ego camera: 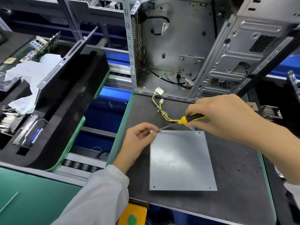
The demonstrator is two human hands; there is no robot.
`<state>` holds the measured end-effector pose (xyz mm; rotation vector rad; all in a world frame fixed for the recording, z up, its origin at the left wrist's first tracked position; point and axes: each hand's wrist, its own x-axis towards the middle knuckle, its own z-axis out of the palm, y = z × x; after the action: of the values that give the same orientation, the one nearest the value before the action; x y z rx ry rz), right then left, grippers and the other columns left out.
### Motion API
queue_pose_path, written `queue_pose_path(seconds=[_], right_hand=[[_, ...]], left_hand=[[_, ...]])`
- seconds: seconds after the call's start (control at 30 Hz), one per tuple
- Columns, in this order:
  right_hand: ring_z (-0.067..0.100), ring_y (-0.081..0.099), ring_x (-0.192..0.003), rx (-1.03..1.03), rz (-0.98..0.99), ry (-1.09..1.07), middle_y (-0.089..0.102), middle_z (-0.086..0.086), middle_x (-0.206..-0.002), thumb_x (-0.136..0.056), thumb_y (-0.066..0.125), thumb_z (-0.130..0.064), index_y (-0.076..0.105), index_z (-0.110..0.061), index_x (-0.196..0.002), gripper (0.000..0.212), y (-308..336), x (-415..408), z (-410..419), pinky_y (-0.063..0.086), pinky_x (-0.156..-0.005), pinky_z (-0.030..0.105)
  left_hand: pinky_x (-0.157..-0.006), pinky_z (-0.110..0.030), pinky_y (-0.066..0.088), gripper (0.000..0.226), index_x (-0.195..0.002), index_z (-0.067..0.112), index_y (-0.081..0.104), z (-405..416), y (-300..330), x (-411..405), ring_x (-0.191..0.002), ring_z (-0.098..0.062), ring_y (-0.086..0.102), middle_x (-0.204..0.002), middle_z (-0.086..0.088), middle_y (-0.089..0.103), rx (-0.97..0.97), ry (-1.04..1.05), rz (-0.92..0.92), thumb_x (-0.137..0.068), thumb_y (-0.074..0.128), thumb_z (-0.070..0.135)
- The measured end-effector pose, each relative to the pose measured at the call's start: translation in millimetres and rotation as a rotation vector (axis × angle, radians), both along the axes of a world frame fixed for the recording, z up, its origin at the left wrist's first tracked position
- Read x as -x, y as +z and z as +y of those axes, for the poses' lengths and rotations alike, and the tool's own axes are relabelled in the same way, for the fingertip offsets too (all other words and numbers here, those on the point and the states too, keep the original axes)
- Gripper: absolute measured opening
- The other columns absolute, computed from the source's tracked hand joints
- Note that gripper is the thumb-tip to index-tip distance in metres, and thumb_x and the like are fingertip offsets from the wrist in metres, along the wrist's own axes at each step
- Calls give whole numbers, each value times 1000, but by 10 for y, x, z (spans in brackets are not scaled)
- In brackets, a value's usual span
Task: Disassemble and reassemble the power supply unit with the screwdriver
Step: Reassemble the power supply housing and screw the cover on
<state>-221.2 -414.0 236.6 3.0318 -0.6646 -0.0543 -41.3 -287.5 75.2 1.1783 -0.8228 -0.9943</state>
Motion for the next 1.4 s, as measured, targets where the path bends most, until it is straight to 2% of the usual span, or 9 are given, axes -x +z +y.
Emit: queue_pose_path(seconds=[0.07,0.2,0.37,0.5,0.63,0.77,0.9,1.13,1.4], right_hand=[[12,57,-76,36,23,-2,55,-13,-84,-87,40,-58,56,-39,-99,28,6,-20,-3,28,-50,25],[12,58,-80,107,92,17,52,-13,-88,-90,32,-59,50,-40,-104,29,22,-41,13,25,-50,25],[13,58,-80,146,118,25,48,-12,-86,-93,33,-56,48,-39,-105,27,52,-56,36,25,-50,26],[16,59,-84,163,101,35,41,-11,-81,-93,40,-53,52,-37,-103,22,46,-61,39,19,-48,26],[18,57,-84,186,53,74,51,-8,-82,-91,53,-43,58,-32,-99,15,38,-71,45,18,-47,23],[26,59,-66,185,-25,82,56,-1,-70,-78,74,-30,66,-21,-86,14,57,-78,54,21,-45,20],[27,59,-65,188,-24,76,55,-1,-69,-80,74,-30,66,-21,-84,13,66,-73,65,17,-46,19],[27,58,-64,196,-51,108,56,1,-69,-78,75,-27,67,-20,-85,13,45,-96,53,13,-47,18],[27,55,-63,229,-65,136,55,2,-69,-75,79,-22,65,-19,-83,17,21,-112,35,25,-43,23]], left_hand=[[-82,-18,51,20,-85,16,72,3,-5,2,-89,-8,66,-89,3,72,5,1,1,-83,64,-2],[-82,-18,51,25,-83,24,74,0,-4,2,-89,-8,66,-89,5,73,0,6,-2,-82,64,2],[-80,-19,50,25,-86,26,74,2,-13,1,-89,-7,64,-90,6,72,-7,-1,-29,-83,63,4],[-80,-21,49,23,-87,25,74,4,-26,5,-89,-10,63,-90,5,72,-13,-2,-14,-83,63,6],[-79,-21,50,18,-88,22,74,9,-33,-8,-89,-13,64,-93,0,71,-23,-23,-15,-85,63,8],[-77,-18,50,19,-89,19,73,0,-34,-7,-87,-5,64,-91,6,72,-7,-25,-20,-84,62,4],[-77,-15,48,13,-91,10,70,-7,-56,-9,-86,-4,65,-90,5,73,-16,-11,-15,-83,62,3],[-76,-15,48,15,-90,15,71,0,-54,-12,-84,-4,65,-91,6,73,-25,-14,-30,-84,62,5],[-74,-13,48,14,-92,13,70,10,-33,-13,-81,-1,64,-89,9,72,-40,-17,-48,-85,62,6]])
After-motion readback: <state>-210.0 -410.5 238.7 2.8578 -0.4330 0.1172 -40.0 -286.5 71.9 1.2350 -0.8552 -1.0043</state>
